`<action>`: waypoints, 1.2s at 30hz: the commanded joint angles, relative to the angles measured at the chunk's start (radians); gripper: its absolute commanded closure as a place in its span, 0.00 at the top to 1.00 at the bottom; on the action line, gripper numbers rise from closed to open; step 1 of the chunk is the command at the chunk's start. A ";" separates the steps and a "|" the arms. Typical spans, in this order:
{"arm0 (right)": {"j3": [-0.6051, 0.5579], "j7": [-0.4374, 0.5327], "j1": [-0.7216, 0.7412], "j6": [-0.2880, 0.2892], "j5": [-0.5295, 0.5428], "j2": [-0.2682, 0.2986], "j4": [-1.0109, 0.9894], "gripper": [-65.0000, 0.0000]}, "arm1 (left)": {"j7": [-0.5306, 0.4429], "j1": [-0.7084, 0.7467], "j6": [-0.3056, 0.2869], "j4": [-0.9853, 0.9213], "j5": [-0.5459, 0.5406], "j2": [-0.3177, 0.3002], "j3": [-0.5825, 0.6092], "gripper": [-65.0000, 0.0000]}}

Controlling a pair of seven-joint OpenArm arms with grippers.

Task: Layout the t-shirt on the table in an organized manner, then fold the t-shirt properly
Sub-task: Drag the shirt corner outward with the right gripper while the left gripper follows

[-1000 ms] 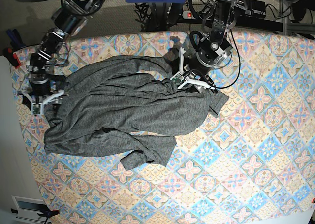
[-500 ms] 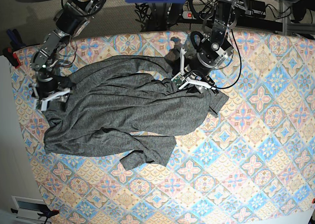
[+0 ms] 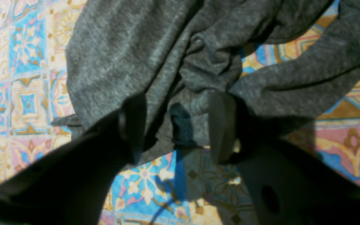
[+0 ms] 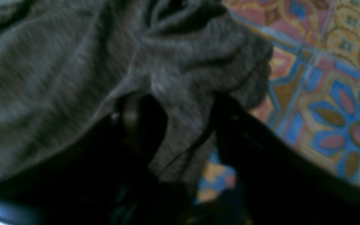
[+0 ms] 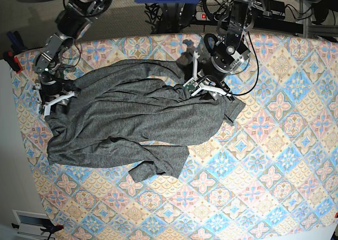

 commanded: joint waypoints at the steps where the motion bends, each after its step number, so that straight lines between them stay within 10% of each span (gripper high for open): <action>1: 0.004 0.012 0.011 0.005 0.006 0.011 0.012 0.25 | -0.015 -0.006 0.008 0.017 -0.004 0.000 -0.001 0.48; 5: 0.012 0.012 0.010 0.000 0.006 0.041 0.013 0.00 | -0.015 -0.004 0.008 0.017 -0.010 0.000 -0.001 0.48; 23: 0.251 0.010 0.013 -0.107 0.003 0.044 0.013 0.00 | -0.015 -0.007 0.008 0.017 -0.007 0.000 -0.001 0.48; 36: 0.196 0.012 0.006 -0.107 0.004 0.041 0.070 0.56 | -0.015 -0.004 0.008 0.020 -0.003 0.000 0.001 0.48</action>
